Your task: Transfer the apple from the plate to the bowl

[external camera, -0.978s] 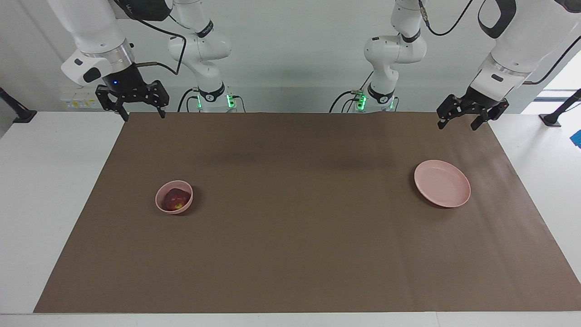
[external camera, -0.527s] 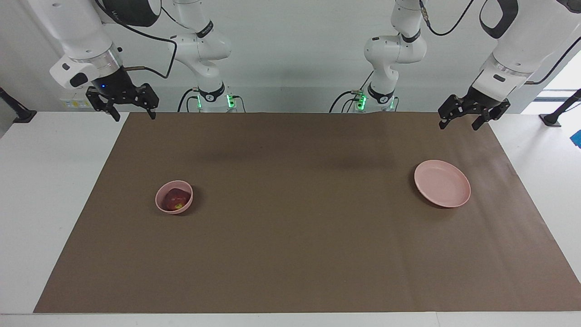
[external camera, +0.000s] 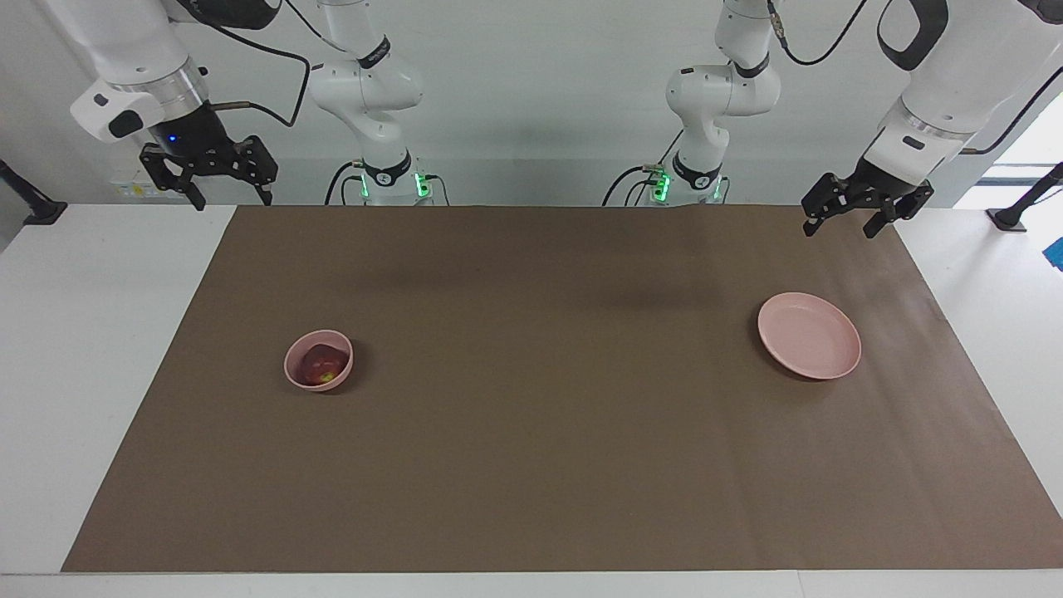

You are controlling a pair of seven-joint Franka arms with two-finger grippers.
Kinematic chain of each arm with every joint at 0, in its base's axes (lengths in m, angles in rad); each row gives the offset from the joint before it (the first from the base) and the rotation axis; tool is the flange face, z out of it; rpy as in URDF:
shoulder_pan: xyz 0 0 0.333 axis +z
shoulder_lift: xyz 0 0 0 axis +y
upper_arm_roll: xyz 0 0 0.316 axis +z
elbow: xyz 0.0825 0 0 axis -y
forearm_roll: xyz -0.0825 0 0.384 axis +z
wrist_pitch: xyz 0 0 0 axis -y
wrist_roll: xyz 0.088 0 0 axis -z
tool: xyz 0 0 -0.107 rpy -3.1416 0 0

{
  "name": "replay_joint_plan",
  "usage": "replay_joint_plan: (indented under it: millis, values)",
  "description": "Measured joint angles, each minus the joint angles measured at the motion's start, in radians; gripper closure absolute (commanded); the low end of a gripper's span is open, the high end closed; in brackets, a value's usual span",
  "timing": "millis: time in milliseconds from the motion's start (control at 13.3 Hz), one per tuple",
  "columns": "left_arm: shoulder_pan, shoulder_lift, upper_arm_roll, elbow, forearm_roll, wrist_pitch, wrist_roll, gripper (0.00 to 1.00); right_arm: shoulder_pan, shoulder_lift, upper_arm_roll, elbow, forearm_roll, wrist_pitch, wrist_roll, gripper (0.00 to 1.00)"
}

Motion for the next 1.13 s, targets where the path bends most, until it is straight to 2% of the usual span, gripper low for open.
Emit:
replay_joint_plan:
  millis: [602,1129]
  values:
    - [0.000,0.000,0.000,0.000,0.000,0.000,0.000,0.00,0.006,0.000,0.006,-0.005,0.000,-0.006,0.002,0.00]
    - [0.000,0.000,0.000,0.000,0.000,0.000,0.000,0.00,0.029,0.026,0.018,0.060,-0.001,-0.041,0.059,0.00]
